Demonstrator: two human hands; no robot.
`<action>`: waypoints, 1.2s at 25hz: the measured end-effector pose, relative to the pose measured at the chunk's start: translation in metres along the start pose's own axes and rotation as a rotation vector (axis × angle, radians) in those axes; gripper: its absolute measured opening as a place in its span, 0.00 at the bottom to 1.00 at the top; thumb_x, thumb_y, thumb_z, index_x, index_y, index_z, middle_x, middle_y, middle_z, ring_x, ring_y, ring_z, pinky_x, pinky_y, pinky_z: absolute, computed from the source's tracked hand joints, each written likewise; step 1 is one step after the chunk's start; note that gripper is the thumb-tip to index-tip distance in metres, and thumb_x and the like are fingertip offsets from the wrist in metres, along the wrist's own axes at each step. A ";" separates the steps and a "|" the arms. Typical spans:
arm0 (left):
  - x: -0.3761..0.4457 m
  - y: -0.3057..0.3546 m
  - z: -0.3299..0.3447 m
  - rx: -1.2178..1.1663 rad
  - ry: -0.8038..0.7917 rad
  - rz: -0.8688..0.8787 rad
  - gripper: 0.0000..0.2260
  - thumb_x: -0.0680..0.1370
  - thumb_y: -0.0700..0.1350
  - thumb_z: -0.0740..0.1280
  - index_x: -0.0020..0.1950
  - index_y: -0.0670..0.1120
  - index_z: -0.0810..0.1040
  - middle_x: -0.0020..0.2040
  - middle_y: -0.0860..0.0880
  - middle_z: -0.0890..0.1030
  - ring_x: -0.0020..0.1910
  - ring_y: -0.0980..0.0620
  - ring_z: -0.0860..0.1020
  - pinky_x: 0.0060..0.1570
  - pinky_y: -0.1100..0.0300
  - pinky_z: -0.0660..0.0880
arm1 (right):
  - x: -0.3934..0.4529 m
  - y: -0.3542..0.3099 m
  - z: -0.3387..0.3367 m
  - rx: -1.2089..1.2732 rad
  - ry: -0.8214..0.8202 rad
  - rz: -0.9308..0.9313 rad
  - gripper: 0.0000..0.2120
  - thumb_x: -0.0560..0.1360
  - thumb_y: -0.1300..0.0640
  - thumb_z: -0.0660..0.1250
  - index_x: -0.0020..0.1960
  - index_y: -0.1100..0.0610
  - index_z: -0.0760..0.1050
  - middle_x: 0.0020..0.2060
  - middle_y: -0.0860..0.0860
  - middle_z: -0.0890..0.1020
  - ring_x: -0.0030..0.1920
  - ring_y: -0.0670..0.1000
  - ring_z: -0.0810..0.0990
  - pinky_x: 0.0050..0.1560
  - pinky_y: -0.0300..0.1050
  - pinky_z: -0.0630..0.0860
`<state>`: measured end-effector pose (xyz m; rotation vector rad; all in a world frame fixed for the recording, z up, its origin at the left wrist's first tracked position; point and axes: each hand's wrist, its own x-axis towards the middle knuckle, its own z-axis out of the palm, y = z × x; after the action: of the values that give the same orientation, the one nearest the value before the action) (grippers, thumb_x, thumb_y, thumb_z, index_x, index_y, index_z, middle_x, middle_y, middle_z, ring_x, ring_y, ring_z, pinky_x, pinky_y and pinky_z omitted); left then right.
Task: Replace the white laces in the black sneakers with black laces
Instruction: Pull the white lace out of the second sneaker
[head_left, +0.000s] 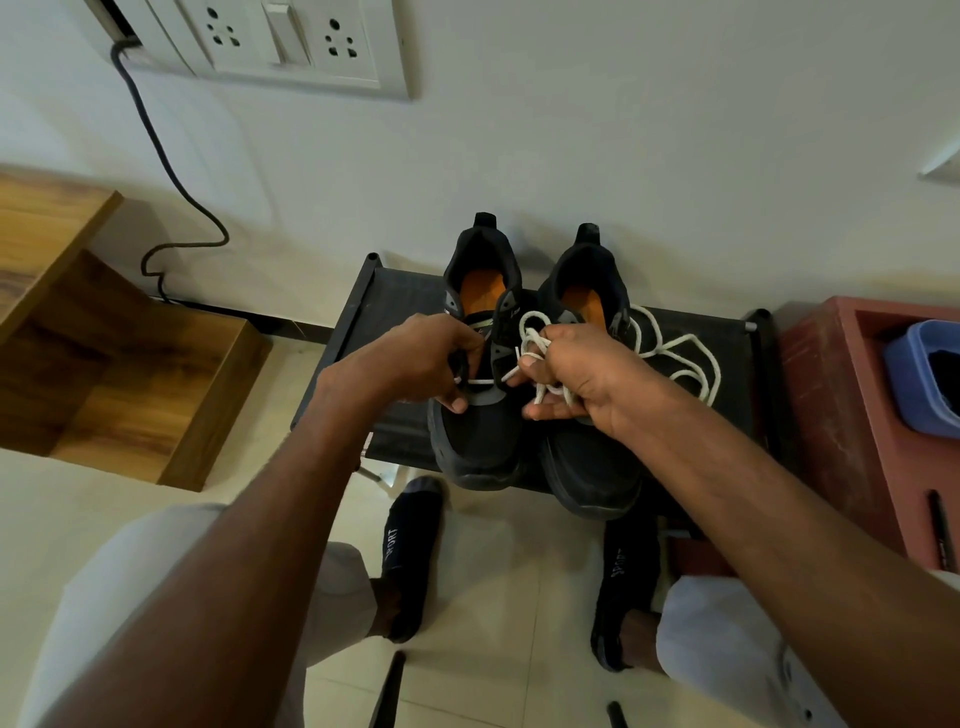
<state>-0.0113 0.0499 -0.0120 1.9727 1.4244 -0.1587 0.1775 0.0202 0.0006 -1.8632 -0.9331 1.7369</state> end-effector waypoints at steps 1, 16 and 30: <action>-0.001 -0.001 -0.001 0.006 -0.001 0.012 0.17 0.70 0.41 0.81 0.43 0.57 0.75 0.51 0.54 0.79 0.55 0.50 0.76 0.51 0.54 0.70 | 0.001 0.001 0.001 -0.005 0.011 -0.007 0.18 0.84 0.65 0.63 0.73 0.56 0.73 0.51 0.56 0.86 0.47 0.53 0.85 0.31 0.44 0.84; -0.014 0.002 -0.004 -0.148 0.206 -0.060 0.28 0.69 0.39 0.81 0.62 0.52 0.70 0.57 0.48 0.77 0.52 0.46 0.80 0.49 0.48 0.80 | 0.012 0.008 0.010 -0.274 0.152 -0.117 0.06 0.82 0.63 0.65 0.47 0.55 0.75 0.39 0.54 0.86 0.43 0.63 0.88 0.47 0.60 0.87; -0.020 0.006 -0.002 -0.546 0.048 -0.447 0.07 0.82 0.39 0.66 0.45 0.45 0.78 0.42 0.42 0.83 0.43 0.45 0.82 0.45 0.53 0.80 | 0.010 0.016 0.009 -0.680 0.094 -0.356 0.10 0.79 0.54 0.73 0.59 0.55 0.80 0.45 0.53 0.84 0.47 0.56 0.85 0.53 0.59 0.83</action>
<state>-0.0150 0.0341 0.0018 1.2140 1.7054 0.0768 0.1716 0.0153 -0.0181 -1.9601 -1.8505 1.1848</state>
